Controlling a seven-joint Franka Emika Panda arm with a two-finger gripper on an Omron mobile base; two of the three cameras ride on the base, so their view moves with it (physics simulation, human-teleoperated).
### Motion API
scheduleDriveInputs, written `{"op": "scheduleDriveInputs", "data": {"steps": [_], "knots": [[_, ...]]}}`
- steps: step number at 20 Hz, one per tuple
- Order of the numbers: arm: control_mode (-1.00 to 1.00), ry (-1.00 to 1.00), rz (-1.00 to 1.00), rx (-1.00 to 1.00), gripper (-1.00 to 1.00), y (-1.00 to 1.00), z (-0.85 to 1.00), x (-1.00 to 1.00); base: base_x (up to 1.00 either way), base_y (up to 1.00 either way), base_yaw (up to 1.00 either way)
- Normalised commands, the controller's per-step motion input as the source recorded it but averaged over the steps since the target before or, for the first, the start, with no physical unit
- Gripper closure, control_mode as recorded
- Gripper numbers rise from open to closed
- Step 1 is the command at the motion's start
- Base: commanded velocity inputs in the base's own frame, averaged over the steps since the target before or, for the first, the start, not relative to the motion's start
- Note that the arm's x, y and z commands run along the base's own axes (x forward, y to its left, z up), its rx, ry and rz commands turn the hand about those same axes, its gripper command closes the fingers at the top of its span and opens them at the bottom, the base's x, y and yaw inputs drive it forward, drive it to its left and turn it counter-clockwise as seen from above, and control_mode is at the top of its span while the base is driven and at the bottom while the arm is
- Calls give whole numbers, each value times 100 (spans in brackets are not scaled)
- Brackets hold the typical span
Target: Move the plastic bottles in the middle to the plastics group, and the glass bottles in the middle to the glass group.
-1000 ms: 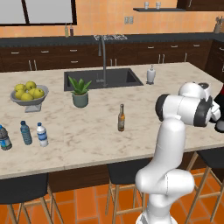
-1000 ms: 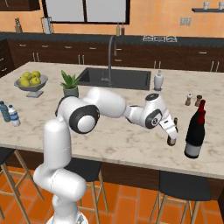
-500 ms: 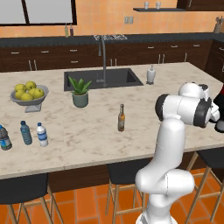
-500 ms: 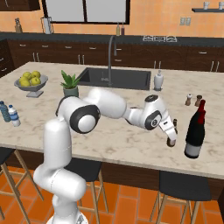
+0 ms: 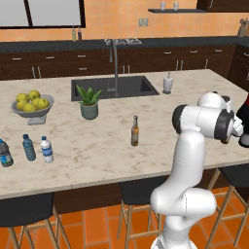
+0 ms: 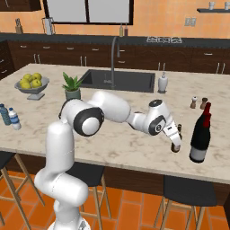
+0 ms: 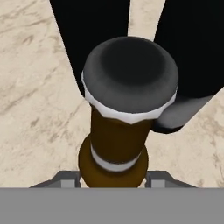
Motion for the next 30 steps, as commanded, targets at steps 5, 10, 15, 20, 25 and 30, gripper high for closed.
{"op": "scheduleDriveInputs", "data": {"steps": [5,10,15,20,25,30], "knots": [[-100,0,0,0,-100,0,-2,0,0,0,0],[-100,0,0,0,-100,0,0,0,0,0,0],[-100,0,0,0,-100,0,0,0,0,0,0],[-100,0,0,0,-100,0,1,0,0,0,0],[-100,0,0,0,-100,3,45,-19,0,0,0],[-100,0,0,0,-100,16,61,-36,0,0,0]]}}
